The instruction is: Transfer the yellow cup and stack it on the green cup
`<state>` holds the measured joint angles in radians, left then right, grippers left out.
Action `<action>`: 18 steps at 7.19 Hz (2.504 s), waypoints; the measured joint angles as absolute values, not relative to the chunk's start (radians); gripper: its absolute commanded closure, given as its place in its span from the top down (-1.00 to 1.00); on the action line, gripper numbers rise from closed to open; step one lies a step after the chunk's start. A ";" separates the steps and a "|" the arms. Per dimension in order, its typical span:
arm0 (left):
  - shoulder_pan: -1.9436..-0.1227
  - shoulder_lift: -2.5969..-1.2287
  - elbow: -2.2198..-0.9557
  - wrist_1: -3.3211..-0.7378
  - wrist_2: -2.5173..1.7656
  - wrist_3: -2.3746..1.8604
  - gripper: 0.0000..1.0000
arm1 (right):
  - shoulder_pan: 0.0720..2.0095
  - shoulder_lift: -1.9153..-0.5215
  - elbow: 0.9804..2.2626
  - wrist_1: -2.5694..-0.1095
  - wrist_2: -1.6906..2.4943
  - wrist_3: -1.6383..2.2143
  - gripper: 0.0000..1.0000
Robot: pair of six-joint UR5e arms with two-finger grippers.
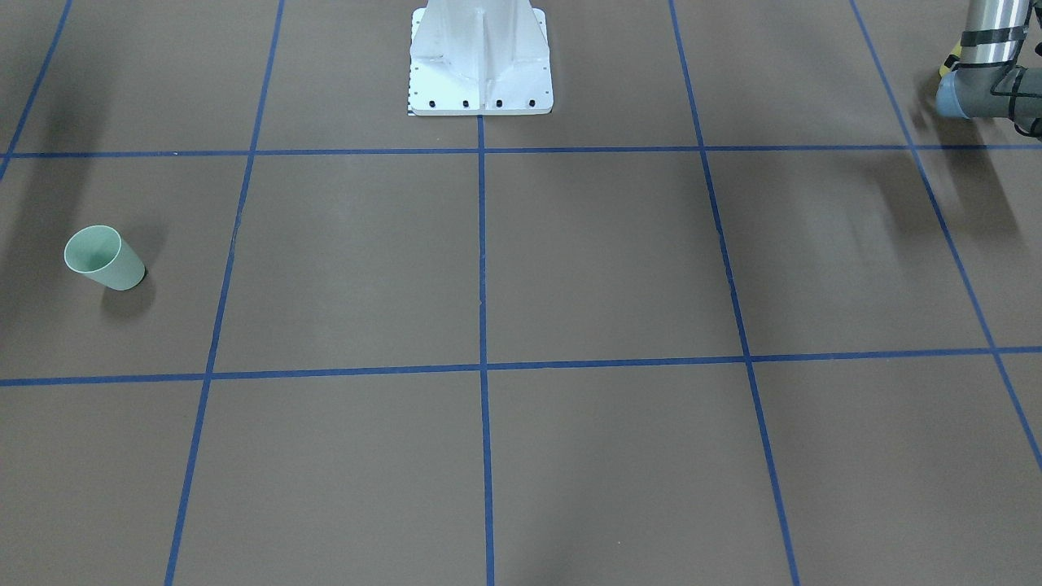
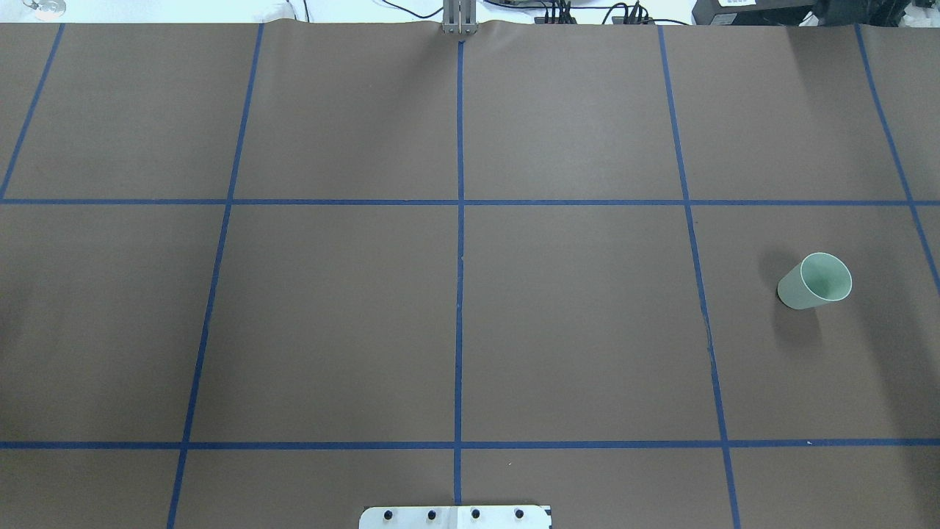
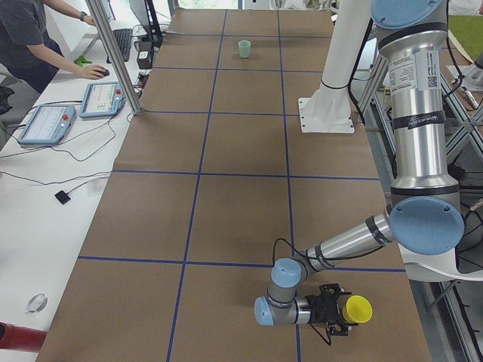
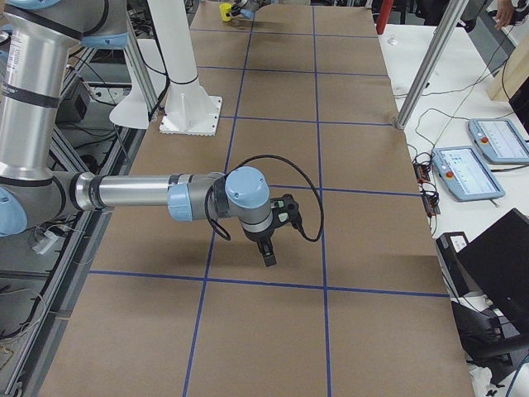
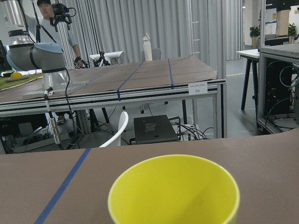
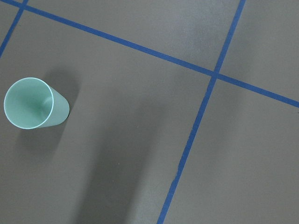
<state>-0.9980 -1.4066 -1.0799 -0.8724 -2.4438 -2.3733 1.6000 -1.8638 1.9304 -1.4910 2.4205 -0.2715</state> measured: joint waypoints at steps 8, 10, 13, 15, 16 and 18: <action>-0.894 -1.422 -1.091 -0.855 -2.421 -2.399 -1.00 | 1.600 -1.860 1.923 -1.492 2.422 -0.270 1.00; -0.878 -1.423 -1.100 -0.843 -2.364 -2.394 -1.00 | 1.600 -1.858 1.918 -1.492 2.422 -0.269 1.00; -0.876 -1.415 -1.126 -0.839 -2.217 -2.398 -1.00 | 1.600 -1.856 1.909 -1.490 2.422 -0.266 1.00; -0.876 -1.412 -1.134 -0.841 -2.094 -2.405 -1.00 | 1.600 -1.850 1.908 -1.487 2.422 -0.257 1.00; -0.876 -1.412 -1.137 -0.845 -2.036 -2.406 -1.00 | 1.599 -1.845 1.908 -1.487 2.425 -0.254 1.00; -0.876 -1.413 -1.141 -0.866 -1.913 -2.408 -1.00 | 1.599 -1.834 1.908 -1.485 2.441 -0.251 1.00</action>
